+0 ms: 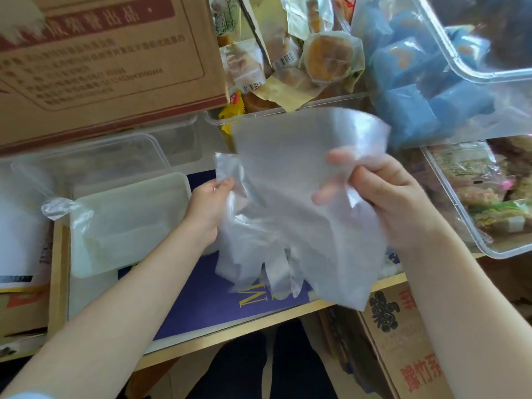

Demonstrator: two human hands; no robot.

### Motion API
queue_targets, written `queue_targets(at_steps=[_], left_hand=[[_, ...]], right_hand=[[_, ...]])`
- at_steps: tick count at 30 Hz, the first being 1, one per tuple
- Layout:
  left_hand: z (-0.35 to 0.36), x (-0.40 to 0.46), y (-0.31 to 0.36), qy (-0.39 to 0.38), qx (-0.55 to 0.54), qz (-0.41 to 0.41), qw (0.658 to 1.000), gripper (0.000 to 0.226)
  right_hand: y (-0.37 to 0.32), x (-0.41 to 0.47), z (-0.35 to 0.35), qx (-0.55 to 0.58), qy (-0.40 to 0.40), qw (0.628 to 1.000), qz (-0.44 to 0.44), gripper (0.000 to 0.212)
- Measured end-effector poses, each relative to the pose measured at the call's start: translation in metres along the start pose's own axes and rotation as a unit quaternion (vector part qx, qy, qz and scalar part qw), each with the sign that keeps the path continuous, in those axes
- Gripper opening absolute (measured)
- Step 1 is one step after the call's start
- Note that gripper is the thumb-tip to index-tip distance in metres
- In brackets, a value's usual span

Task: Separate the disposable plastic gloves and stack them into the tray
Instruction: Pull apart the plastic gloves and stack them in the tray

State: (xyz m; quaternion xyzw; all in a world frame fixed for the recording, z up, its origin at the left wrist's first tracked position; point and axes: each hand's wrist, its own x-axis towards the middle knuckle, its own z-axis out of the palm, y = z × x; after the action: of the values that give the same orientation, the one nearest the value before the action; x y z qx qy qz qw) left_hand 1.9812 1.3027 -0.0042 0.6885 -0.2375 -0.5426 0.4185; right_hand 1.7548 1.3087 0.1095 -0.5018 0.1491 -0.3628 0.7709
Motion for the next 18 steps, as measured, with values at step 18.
queue_targets(at_steps=[18], left_hand=[[-0.005,0.0,-0.008,-0.15,-0.042,-0.06,0.986,0.027]], right_hand=[[0.101,0.006,-0.051,0.184,0.12,0.966,0.139,0.016]])
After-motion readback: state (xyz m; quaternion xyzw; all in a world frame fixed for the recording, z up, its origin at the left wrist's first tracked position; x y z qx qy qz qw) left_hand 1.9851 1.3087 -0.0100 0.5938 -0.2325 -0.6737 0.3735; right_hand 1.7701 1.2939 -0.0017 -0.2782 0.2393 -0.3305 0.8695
